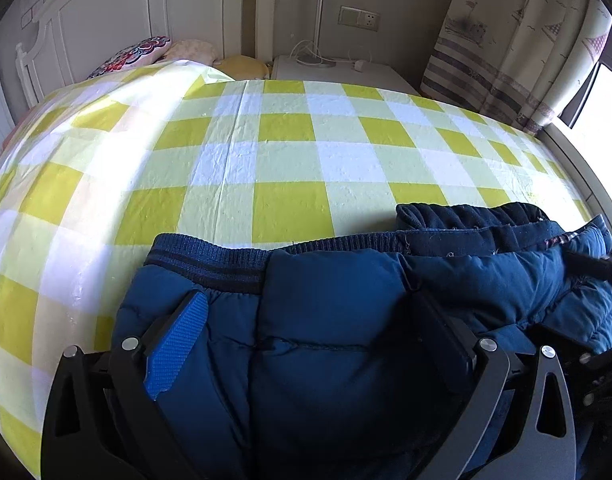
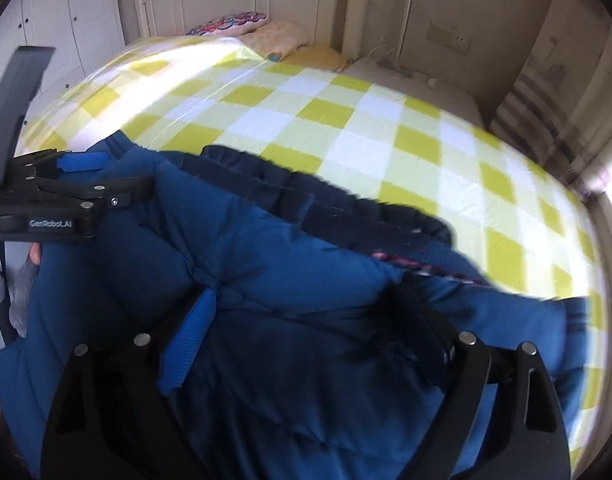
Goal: Fold large clothes
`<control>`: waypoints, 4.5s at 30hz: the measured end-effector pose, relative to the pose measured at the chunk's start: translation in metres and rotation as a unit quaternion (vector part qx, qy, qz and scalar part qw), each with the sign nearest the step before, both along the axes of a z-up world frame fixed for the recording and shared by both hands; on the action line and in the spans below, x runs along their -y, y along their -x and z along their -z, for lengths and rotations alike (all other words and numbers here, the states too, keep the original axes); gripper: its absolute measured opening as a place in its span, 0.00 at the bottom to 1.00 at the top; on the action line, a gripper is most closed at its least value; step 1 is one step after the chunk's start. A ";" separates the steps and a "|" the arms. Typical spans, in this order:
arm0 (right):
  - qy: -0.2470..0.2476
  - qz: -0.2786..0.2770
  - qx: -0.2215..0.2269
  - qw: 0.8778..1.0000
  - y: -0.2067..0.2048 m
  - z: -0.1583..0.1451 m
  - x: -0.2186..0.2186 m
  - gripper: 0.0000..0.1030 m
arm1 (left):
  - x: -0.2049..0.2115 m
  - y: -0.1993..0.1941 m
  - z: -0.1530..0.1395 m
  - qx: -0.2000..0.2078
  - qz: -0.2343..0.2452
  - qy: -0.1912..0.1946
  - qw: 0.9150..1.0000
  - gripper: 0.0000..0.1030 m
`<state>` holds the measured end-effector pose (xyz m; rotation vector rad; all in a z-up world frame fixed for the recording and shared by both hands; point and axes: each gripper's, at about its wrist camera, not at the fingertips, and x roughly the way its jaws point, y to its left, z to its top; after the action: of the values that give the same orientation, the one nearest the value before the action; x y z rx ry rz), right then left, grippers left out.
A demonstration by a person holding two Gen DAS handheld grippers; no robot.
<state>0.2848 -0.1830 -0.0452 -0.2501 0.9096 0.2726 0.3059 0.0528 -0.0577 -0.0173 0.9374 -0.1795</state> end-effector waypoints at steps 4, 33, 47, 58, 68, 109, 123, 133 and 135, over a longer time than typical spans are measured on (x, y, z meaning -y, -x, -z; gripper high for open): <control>-0.007 0.095 0.049 0.994 0.015 -0.020 0.066 0.87 | -0.002 0.000 0.000 0.001 0.001 0.005 1.000 0.96; -0.161 0.181 0.015 0.970 0.018 0.021 0.173 0.87 | 0.095 0.001 -0.023 0.028 0.047 -0.059 0.997 0.96; -0.149 0.183 0.012 0.972 0.018 0.020 0.169 0.88 | -0.032 -0.011 0.003 -0.028 -0.083 -0.002 0.996 0.96; 0.003 -0.030 0.053 0.998 0.071 -0.011 -0.029 0.93 | -0.045 -0.011 0.004 -0.028 -0.088 0.027 0.995 0.96; -0.036 0.070 0.053 0.995 0.070 -0.014 0.043 0.97 | -0.048 -0.011 0.004 -0.027 -0.089 0.037 0.995 0.96; -0.030 0.062 0.062 0.996 0.124 0.003 0.072 0.97 | 0.044 0.094 0.000 0.028 0.063 -0.027 0.997 0.96; -0.267 0.260 0.096 0.923 0.312 0.069 0.269 0.81 | 0.045 0.093 -0.001 0.028 0.060 -0.032 0.997 0.96; -0.432 0.188 0.063 0.880 0.336 0.083 0.236 0.79 | 0.045 0.091 -0.001 0.028 0.056 -0.029 0.998 0.96; -0.448 0.183 0.052 0.874 0.329 0.091 0.229 0.77 | 0.045 0.091 -0.001 0.028 0.056 -0.028 0.998 0.96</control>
<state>-0.0440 -0.4123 -0.1366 0.7598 0.6257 0.2982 0.2153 0.0082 -0.0572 0.0910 0.8872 -0.2564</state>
